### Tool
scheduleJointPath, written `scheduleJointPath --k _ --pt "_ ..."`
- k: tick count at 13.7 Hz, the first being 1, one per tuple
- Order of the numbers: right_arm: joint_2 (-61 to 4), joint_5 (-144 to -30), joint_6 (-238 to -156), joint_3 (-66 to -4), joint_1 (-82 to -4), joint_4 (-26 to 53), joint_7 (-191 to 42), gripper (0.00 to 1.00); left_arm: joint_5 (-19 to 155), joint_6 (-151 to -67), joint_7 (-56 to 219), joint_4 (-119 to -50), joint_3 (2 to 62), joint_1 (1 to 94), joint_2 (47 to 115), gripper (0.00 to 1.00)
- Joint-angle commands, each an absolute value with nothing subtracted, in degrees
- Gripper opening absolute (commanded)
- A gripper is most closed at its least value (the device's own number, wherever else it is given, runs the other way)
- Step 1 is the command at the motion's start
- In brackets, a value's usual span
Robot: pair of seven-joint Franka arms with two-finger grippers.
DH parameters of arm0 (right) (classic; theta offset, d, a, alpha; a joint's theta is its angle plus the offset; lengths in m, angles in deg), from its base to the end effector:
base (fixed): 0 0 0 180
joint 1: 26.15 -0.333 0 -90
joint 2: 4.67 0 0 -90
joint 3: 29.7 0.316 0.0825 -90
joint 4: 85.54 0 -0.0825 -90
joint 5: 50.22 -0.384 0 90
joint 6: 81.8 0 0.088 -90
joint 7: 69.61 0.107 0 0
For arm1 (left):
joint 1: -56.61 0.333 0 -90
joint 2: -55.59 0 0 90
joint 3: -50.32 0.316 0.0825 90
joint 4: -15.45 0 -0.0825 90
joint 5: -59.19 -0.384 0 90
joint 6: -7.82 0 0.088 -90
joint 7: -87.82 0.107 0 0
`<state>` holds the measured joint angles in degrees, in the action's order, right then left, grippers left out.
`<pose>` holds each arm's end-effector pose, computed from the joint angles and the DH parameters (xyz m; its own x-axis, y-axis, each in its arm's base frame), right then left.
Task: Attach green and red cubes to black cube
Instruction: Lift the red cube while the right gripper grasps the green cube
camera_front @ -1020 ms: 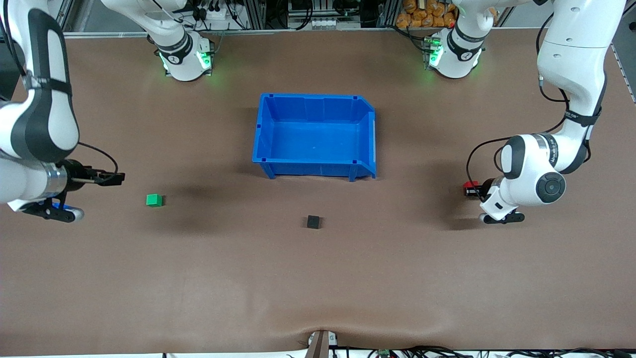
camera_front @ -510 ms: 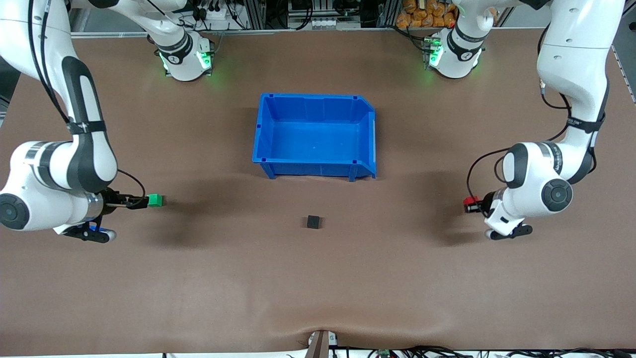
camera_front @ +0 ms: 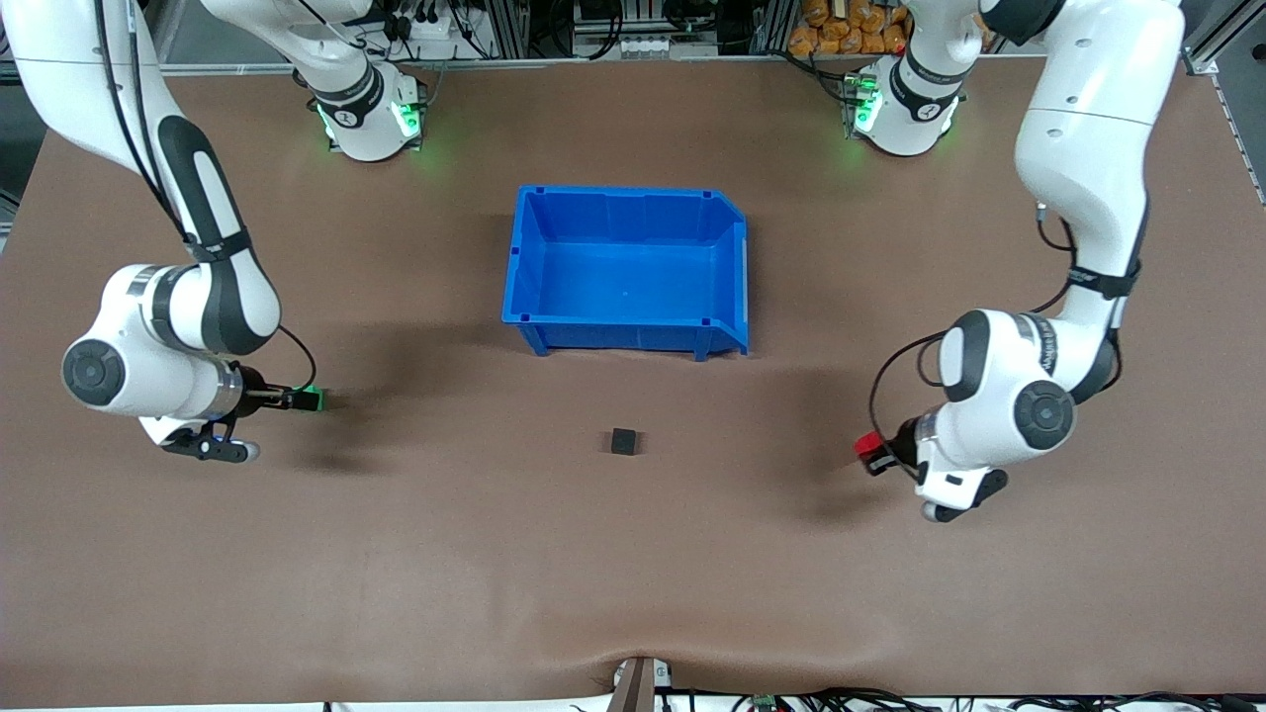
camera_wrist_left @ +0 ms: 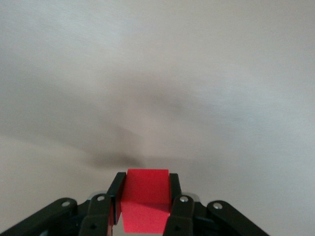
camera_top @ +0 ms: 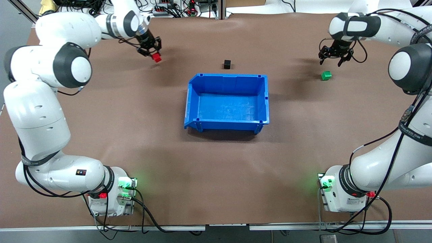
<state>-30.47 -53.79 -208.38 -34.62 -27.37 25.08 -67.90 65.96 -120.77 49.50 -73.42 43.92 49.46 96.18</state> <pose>0.6039 -0.0352 0.2407 0.9773 -0.1282 -0.1689 -0.1302 -0.9915 -0.0007 0.6863 -0.1570 0.2334 0.8587 0.4988 -0.1174 0.5106 -0.8521 0.1150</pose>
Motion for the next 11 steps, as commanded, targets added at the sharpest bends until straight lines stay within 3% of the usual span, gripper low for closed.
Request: scheduleJointPath --k 1,4,11 --pt "-27.8 -54.3 -212.5 -34.5 -27.0 30.6 -75.3 1.0 67.4 -120.8 45.0 -66.7 44.3 47.8 99.9 0.0" --pt "-28.4 -53.8 -212.8 -34.5 -27.3 30.6 -83.0 1.0 67.4 -126.0 44.5 -65.8 44.2 46.6 99.8 0.0" --pt "-31.8 -53.3 -217.1 -34.8 -27.4 30.5 -89.7 1.0 75.0 -126.4 36.9 -60.5 44.6 46.2 102.9 0.0"
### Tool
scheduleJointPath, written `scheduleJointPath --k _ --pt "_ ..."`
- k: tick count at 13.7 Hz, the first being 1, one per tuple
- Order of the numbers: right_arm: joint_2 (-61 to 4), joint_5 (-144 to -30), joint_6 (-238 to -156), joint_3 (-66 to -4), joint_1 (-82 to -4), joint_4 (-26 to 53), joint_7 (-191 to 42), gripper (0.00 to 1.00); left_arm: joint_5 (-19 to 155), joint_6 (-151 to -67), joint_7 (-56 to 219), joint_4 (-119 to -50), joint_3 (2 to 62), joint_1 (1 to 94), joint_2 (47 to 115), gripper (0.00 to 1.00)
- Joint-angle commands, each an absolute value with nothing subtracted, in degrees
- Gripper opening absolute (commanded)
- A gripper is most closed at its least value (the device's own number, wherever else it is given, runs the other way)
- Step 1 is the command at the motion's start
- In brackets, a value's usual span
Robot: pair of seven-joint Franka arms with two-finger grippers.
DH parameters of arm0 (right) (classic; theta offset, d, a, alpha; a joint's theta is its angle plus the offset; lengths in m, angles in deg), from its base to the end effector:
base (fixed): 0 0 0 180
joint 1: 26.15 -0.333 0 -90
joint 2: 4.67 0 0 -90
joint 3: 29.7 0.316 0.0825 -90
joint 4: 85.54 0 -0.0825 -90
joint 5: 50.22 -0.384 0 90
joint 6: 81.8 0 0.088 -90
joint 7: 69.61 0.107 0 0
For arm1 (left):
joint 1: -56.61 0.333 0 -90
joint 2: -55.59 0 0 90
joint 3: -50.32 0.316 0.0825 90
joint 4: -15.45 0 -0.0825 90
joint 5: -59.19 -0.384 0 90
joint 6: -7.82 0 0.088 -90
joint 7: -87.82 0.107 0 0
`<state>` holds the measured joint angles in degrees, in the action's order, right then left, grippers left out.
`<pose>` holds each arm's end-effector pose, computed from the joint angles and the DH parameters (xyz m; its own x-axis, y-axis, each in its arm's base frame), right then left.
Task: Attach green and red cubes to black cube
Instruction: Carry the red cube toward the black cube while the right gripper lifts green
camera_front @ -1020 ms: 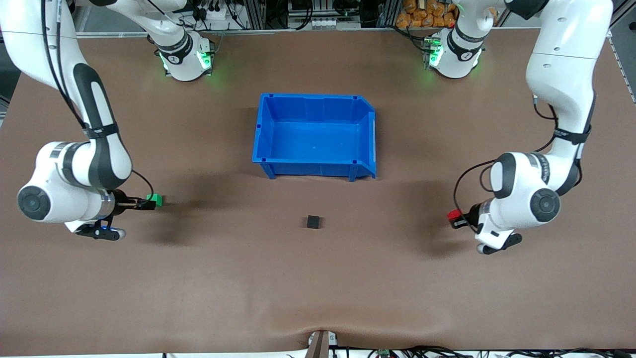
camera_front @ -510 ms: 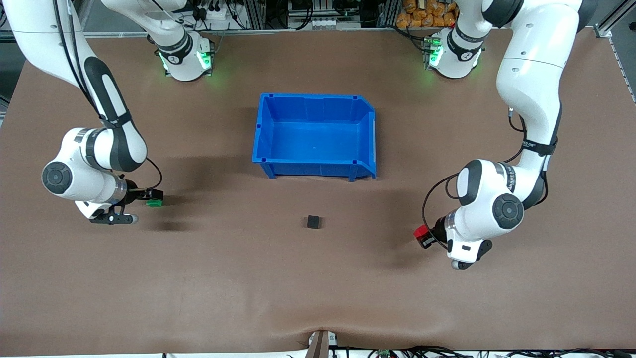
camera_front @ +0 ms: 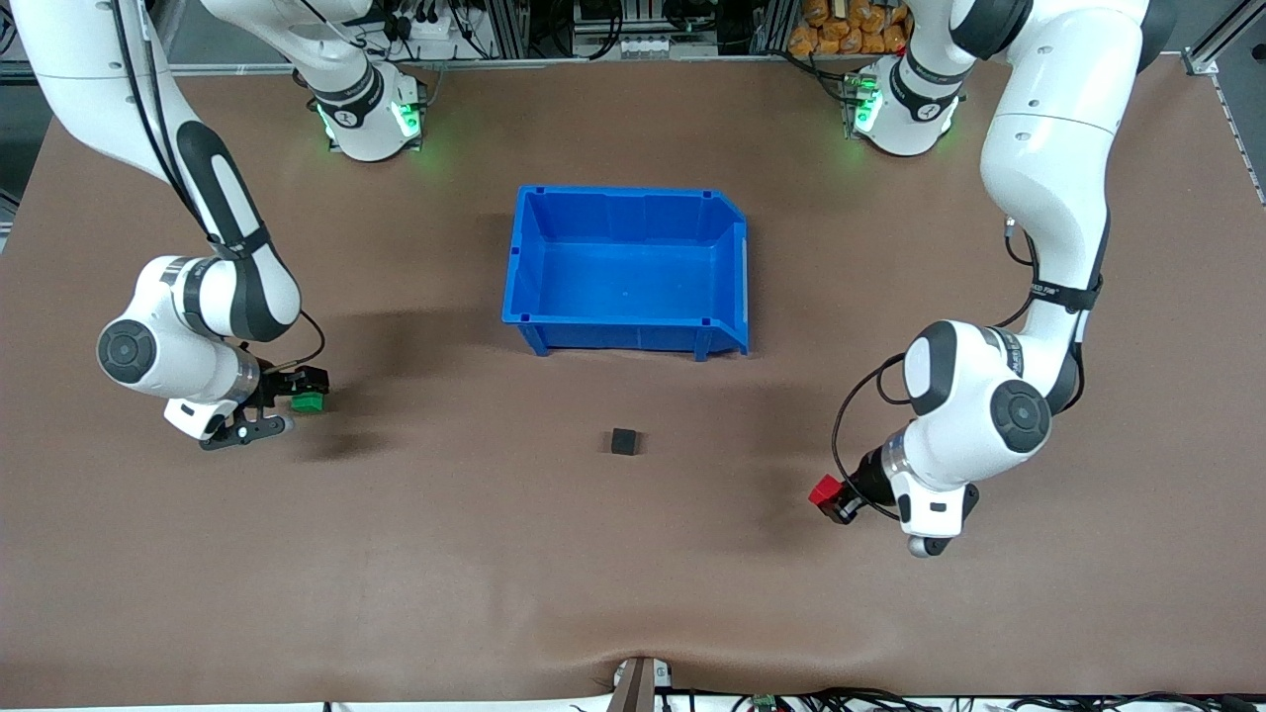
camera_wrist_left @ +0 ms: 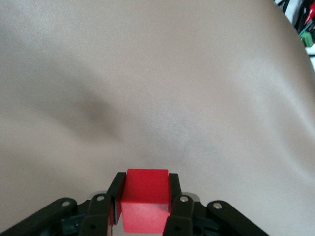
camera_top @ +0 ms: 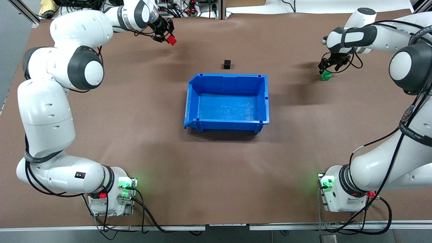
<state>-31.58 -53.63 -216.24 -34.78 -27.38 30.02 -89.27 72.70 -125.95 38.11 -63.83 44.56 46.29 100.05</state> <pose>0.5871 -0.0381 0.2059 0.9628 0.2366 -0.1304 0.2329 -0.9716 -0.0426 0.7253 -0.1954 0.2687 0.7239 0.6820 -0.1039 0.6788 -0.6774 0.2833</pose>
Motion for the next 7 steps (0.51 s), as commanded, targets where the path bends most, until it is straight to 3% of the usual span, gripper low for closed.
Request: scheduleJointPath --k 1,3,5,6,7 --pt "-32.2 -53.3 -217.5 -34.8 -27.0 30.3 -89.5 1.0 75.4 -126.4 36.5 -59.3 44.6 45.7 104.1 0.0" --pt "-33.1 -53.3 -218.7 -34.8 -26.7 30.3 -89.5 0.98 76.2 -128.2 25.6 -59.0 44.3 43.6 105.3 0.0" --pt "-33.6 -53.3 -218.6 -34.8 -26.8 30.4 -86.8 0.33 76.2 -133.5 9.1 -58.9 44.3 40.5 107.2 0.0" --pt "-33.7 -53.3 -218.2 -34.8 -27.2 30.5 -85.2 0.05 76.2 -135.8 3.2 -58.8 44.4 38.8 107.9 0.0" --pt "-33.8 -53.3 -218.0 -34.8 -27.5 30.6 -83.7 0.0 76.2 -138.1 -1.7 -58.3 44.6 37.0 108.8 0.0"
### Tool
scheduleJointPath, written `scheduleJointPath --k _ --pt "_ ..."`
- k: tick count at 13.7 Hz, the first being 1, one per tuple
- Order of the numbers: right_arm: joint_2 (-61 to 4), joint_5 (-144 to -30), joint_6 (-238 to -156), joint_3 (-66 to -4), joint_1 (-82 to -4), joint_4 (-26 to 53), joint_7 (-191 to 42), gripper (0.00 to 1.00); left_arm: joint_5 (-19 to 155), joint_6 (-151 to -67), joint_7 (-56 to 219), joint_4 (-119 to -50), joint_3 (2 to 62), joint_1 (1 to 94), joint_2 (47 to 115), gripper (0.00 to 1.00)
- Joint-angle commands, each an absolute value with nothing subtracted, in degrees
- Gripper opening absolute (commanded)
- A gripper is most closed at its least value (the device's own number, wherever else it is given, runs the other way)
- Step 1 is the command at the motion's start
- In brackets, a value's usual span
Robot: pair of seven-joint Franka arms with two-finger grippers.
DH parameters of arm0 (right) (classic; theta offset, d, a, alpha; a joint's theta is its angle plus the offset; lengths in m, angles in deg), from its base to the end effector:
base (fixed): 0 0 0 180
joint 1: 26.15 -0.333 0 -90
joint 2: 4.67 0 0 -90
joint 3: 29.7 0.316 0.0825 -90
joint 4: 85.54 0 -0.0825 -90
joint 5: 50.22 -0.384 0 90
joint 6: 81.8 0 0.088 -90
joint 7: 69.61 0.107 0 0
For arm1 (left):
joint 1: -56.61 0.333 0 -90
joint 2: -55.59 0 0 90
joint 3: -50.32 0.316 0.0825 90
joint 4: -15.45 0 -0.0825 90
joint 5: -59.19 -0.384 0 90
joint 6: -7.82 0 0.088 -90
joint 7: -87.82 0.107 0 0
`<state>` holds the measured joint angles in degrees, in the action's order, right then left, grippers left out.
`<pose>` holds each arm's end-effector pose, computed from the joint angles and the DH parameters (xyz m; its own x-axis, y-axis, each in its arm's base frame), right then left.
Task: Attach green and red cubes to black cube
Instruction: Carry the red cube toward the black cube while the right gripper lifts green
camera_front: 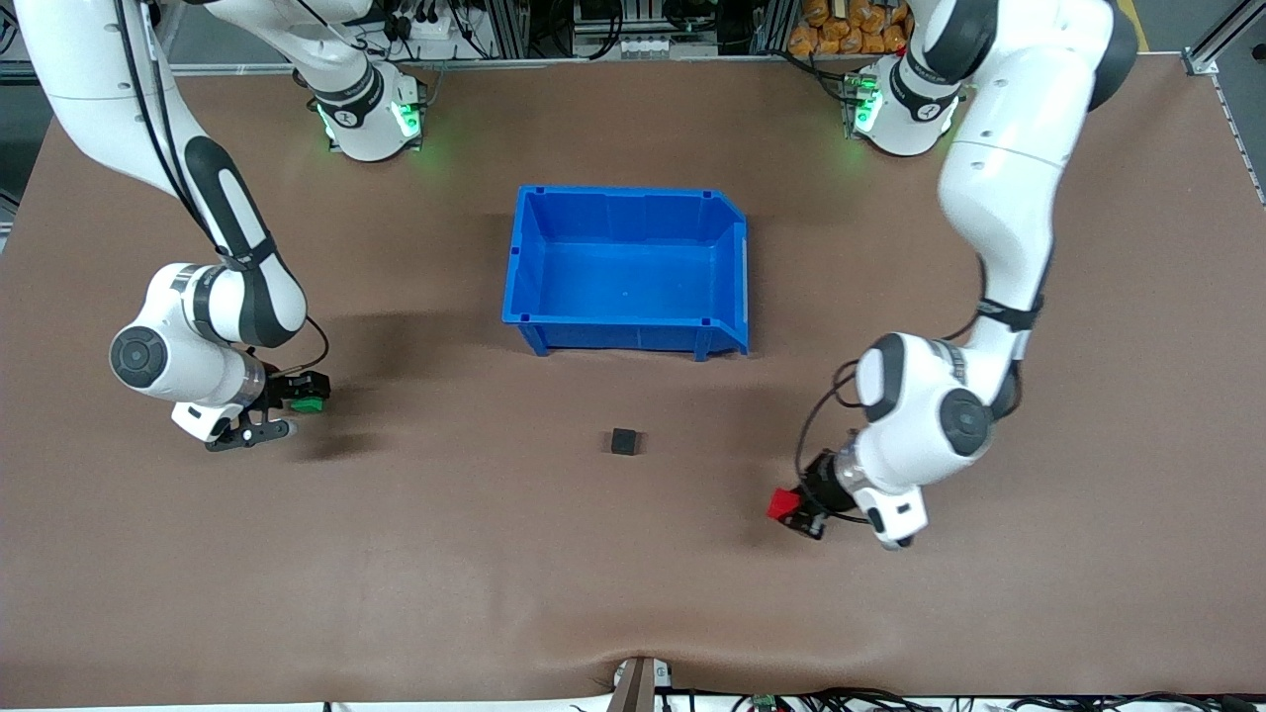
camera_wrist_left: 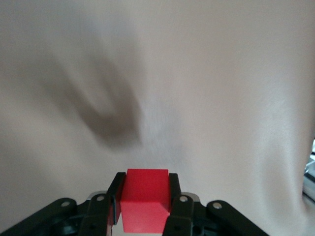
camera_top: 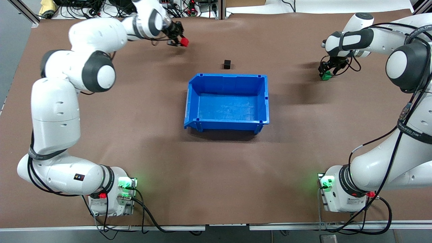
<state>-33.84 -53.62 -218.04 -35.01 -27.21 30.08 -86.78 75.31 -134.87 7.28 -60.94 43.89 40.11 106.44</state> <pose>0.5847 -0.0427 0.1848 0.9720 0.1873 -0.1422 0.1845 -0.9823 -0.0327 0.7146 -0.2767 0.2246 0.3297 0.9067 -0.2631 0.9272 -0.2584 0.2713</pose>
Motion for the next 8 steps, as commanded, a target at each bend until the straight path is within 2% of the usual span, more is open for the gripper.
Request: scheduleJointPath --k 1,4,8 --pt "-33.8 -53.3 -217.9 -34.8 -27.6 30.6 -83.2 0.0 76.2 -139.4 -5.2 -57.8 44.6 35.9 109.5 0.0" --pt "-33.6 -53.0 -217.9 -34.9 -27.5 30.5 -86.4 0.0 76.2 -139.6 -13.5 -57.8 44.8 33.8 109.6 0.0" --pt "-33.0 -51.4 -217.9 -34.9 -26.9 27.0 -109.8 0.0 76.0 -139.6 -18.5 -57.9 44.9 30.3 109.7 0.03"
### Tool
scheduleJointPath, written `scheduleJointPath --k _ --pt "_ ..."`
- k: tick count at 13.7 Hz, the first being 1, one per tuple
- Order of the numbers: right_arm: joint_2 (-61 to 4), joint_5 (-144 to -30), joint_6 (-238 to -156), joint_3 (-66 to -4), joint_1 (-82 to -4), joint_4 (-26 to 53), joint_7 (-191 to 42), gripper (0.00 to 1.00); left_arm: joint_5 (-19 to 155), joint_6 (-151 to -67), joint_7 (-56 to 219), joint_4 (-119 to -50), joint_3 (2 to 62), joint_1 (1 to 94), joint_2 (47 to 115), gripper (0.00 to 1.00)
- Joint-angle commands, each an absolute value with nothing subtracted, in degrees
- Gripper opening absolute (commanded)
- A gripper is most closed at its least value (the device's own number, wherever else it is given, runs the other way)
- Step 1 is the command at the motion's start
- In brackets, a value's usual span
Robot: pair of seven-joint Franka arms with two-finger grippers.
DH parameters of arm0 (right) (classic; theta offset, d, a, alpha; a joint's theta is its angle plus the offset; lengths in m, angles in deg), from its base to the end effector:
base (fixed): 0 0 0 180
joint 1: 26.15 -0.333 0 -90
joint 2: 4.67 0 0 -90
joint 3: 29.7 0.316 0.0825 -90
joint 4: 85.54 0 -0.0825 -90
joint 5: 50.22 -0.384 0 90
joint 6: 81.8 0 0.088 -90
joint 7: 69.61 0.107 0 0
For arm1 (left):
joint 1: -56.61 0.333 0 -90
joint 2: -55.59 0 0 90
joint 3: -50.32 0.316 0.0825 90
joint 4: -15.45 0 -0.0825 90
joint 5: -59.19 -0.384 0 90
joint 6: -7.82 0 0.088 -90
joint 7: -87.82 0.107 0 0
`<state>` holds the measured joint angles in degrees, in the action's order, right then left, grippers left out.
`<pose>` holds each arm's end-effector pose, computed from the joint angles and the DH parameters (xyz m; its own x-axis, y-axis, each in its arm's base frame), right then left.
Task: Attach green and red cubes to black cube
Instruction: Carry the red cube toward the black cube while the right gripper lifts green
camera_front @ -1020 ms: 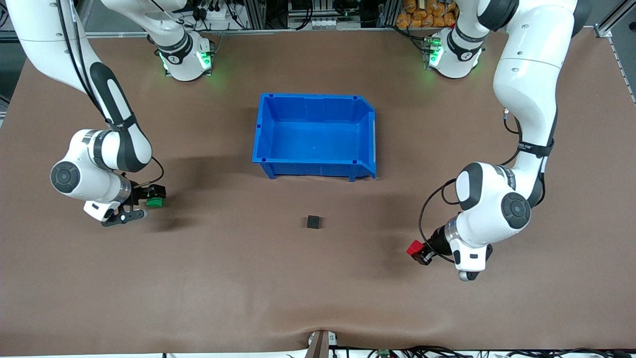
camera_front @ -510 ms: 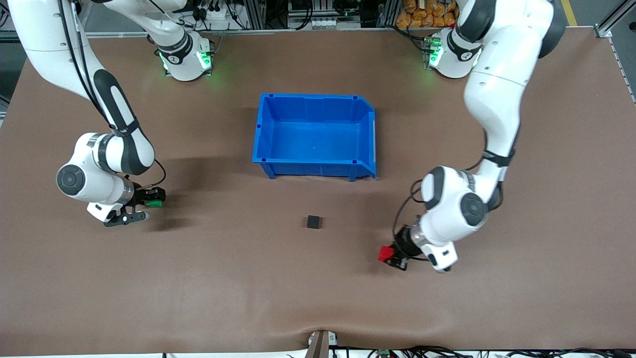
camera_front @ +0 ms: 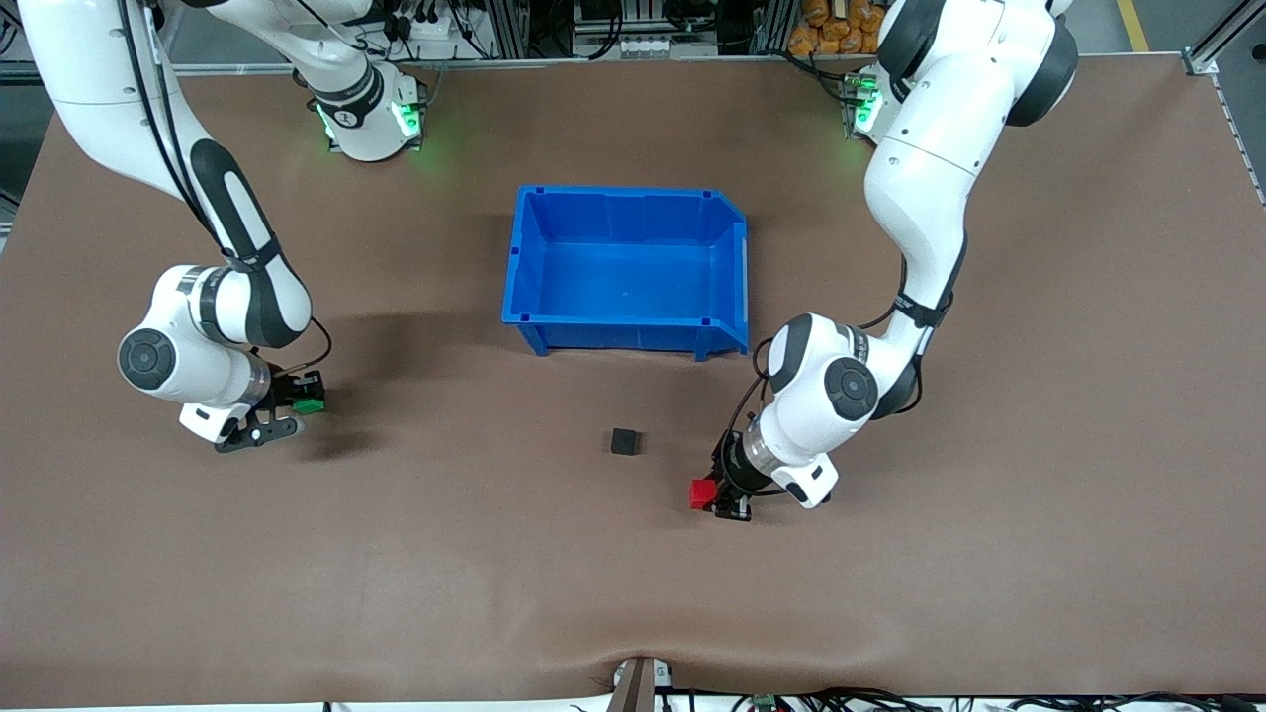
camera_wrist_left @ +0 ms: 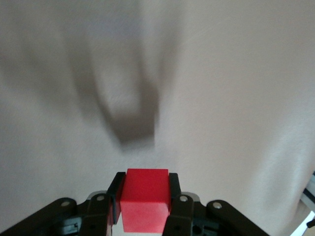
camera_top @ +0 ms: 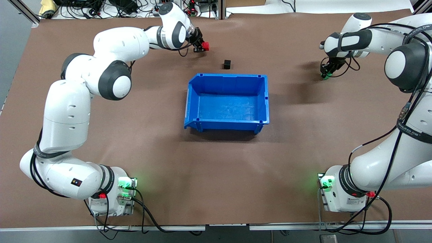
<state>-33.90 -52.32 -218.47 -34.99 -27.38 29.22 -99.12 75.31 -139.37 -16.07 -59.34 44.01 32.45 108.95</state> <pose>0.5913 -0.0411 0.1902 0.9035 0.4114 -0.1199 0.4096 -0.9114 -0.0410 0.6807 -0.3680 0.2125 0.0548 0.9308 -0.3614 0.9795 0.0201 0.2003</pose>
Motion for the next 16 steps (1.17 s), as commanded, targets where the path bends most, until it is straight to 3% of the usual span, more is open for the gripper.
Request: scheduleJointPath --k 1,5,8,11,13,16 --pt "-33.0 -51.4 -217.2 -34.9 -26.9 25.4 -117.3 0.0 75.8 -139.5 -18.5 -58.1 44.9 29.4 109.4 0.03" --pt "-33.2 -51.5 -209.3 -34.4 -28.2 14.9 -138.8 0.0 71.2 -137.0 -18.0 -58.6 44.9 28.7 108.9 0.03" --pt "-33.6 -51.6 -207.7 -34.4 -36.2 9.8 -147.6 0.0 67.4 -134.0 -18.0 -58.7 44.4 28.5 108.6 0.0" --pt "-33.9 -51.4 -208.0 -34.4 -45.6 8.0 -148.0 0.0 67.5 -134.0 -17.8 -59.1 44.3 28.0 108.9 0.0" --pt "-37.7 -51.6 -207.9 -34.4 -50.6 3.9 -147.5 0.0 67.5 -133.2 -17.9 -59.5 44.3 27.7 108.8 0.0" --pt "-41.3 -52.2 -207.1 -34.4 -52.2 -0.7 -142.4 0.0 67.8 -131.8 -17.9 -59.5 44.2 27.5 108.8 0.0"
